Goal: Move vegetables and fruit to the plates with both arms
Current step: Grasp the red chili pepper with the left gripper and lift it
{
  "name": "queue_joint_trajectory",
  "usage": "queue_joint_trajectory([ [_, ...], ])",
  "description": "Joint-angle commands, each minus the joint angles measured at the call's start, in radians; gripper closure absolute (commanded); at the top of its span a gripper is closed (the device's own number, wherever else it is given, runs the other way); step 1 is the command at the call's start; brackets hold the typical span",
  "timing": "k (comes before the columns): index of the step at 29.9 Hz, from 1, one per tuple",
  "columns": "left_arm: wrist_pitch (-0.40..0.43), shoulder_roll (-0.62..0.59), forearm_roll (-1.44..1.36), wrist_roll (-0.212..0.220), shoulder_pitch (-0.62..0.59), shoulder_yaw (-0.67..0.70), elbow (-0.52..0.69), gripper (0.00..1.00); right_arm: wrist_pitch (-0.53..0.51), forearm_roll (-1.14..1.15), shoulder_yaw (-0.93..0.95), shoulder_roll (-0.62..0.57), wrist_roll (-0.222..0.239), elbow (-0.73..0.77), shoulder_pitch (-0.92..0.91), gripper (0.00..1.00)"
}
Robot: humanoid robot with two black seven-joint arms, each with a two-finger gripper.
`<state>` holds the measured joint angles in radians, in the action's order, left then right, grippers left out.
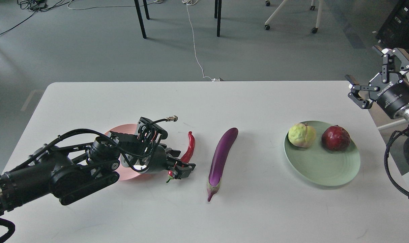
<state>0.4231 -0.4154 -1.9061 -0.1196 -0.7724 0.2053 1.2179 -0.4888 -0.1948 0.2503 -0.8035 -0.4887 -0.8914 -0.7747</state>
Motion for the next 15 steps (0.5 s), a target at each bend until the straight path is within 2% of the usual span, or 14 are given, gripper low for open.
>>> queue_joint_trajectory([
  [1,-0.001,0.001,-0.048,-0.006,0.004,0.000,0.000,0.88,0.000,0.000,0.001,-0.002,0.000,-0.001,0.000,0.01],
  [2,-0.003,0.001,-0.048,-0.005,0.002,0.002,0.000,0.93,0.000,0.000,0.001,-0.002,0.000,0.000,0.000,0.01],
  [7,-0.009,-0.002,-0.031,-0.003,-0.013,0.023,0.020,0.94,0.000,0.000,0.000,-0.002,0.000,0.000,0.002,0.01],
  [10,-0.009,-0.020,0.028,0.008,-0.025,0.095,0.087,0.94,0.000,0.002,0.000,-0.002,0.000,-0.001,0.003,0.01],
  [15,-0.009,-0.170,0.178,0.009,-0.024,0.206,0.150,0.93,0.000,0.003,0.001,-0.005,0.000,0.000,0.006,0.01],
])
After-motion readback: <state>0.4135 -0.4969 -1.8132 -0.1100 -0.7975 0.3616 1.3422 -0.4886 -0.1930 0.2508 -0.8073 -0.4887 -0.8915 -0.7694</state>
